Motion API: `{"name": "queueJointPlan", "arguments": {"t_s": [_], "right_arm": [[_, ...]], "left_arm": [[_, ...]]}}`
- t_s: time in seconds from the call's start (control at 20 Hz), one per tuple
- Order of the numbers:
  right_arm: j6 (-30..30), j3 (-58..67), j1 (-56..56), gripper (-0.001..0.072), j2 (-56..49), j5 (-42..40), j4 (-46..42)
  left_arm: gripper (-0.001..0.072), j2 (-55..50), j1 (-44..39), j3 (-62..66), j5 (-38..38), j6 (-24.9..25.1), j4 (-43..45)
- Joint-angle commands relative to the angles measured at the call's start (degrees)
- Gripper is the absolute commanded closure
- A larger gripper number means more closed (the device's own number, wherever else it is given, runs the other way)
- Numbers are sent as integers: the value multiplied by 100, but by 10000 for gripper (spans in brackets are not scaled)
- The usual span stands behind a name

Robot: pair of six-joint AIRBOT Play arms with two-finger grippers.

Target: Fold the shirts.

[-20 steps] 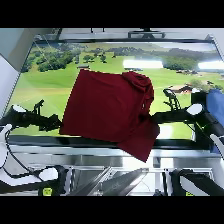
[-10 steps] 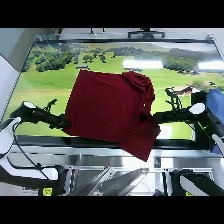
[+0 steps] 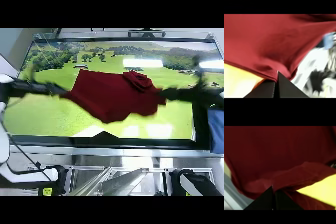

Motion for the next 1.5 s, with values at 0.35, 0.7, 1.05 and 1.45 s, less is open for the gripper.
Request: {"name": "queueJointPlan", "arguments": {"t_s": [0.35,0.7,1.05,1.45], "right_arm": [[-568,3445,-3355,696,1512,-448,3270],[-116,3001,-2636,698,745,199,1764],[-90,2398,-634,698,-1764,-463,-444],[-140,2723,-778,698,-4826,-1241,940]], "left_arm": [[689,2326,2710,2997,577,345,-5121],[688,2323,1329,2308,1300,-81,-1532],[689,356,-850,903,2577,-365,1517],[689,-2662,-839,2013,3016,-778,1880]]}}
